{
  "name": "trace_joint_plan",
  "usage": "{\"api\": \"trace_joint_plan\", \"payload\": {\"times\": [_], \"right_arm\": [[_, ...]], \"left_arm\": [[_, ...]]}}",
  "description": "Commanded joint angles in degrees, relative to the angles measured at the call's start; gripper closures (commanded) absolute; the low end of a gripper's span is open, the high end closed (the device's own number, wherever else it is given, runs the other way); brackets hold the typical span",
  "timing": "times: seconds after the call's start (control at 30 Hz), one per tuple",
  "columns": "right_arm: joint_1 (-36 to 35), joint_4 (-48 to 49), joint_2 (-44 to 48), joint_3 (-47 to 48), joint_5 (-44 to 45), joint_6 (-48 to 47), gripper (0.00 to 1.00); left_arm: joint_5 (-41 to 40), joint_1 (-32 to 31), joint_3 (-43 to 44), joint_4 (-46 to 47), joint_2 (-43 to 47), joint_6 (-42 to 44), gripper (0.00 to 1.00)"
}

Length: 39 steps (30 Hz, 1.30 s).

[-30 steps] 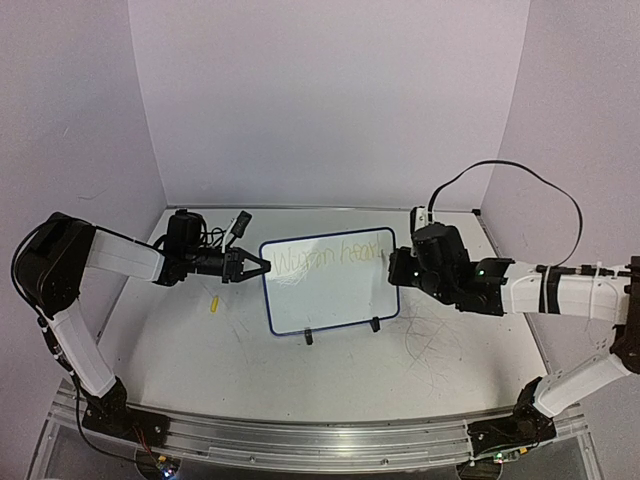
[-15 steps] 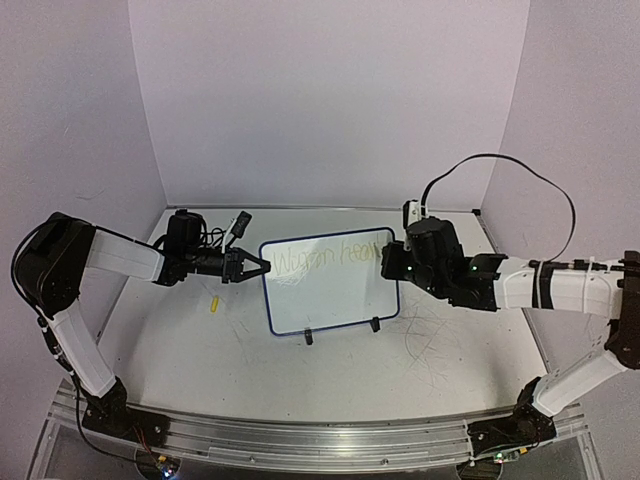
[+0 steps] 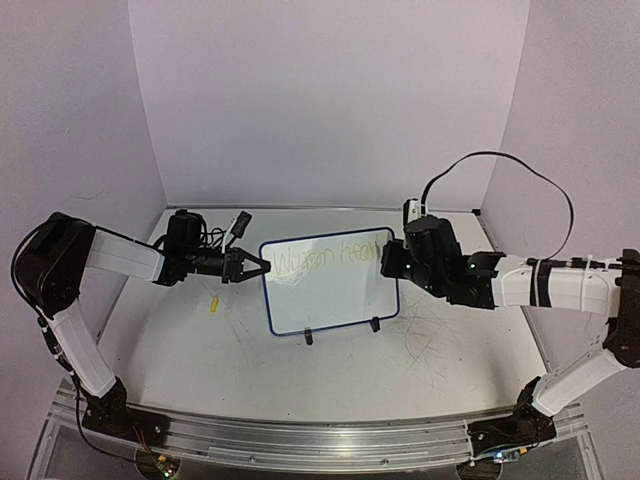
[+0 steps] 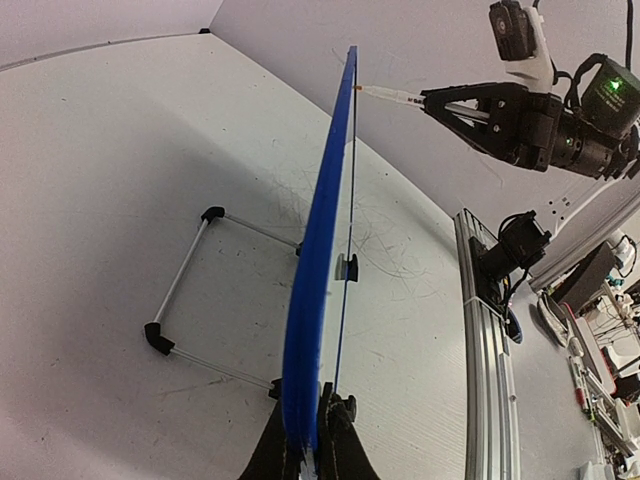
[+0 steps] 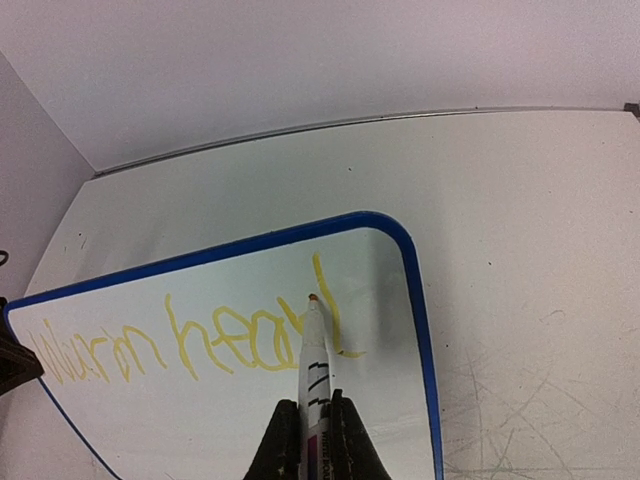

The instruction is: Write a sentence on the whiteboard

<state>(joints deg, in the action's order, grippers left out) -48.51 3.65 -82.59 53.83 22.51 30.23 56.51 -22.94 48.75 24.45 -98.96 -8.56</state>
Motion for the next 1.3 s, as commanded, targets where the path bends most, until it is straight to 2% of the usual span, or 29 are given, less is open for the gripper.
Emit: {"api": "trace_joint_plan", "payload": {"times": [0.0, 0.33, 0.5, 1.27], "right_arm": [[0.38, -1.52, -0.68, 2.57, 3.95, 1.16, 1.0], [0.41, -3.28, 2.96, 1.41, 5.71, 2.17, 1.0], [0.43, 3.8, 8.59, -4.09, 1.06, -1.14, 1.0], [1.74, 0.12, 2.68, -1.9, 2.58, 2.73, 1.0]], "left_arm": [[-7.5, -0.27, 1.01, -3.18, -0.2, 3.97, 1.0], [-7.64, -0.29, 0.99, -3.27, -0.3, 3.99, 1.0], [-7.49, -0.27, 1.12, -3.27, -0.45, 3.99, 1.0], [-7.3, -0.37, 1.33, -3.4, -0.41, 4.01, 1.0]]}}
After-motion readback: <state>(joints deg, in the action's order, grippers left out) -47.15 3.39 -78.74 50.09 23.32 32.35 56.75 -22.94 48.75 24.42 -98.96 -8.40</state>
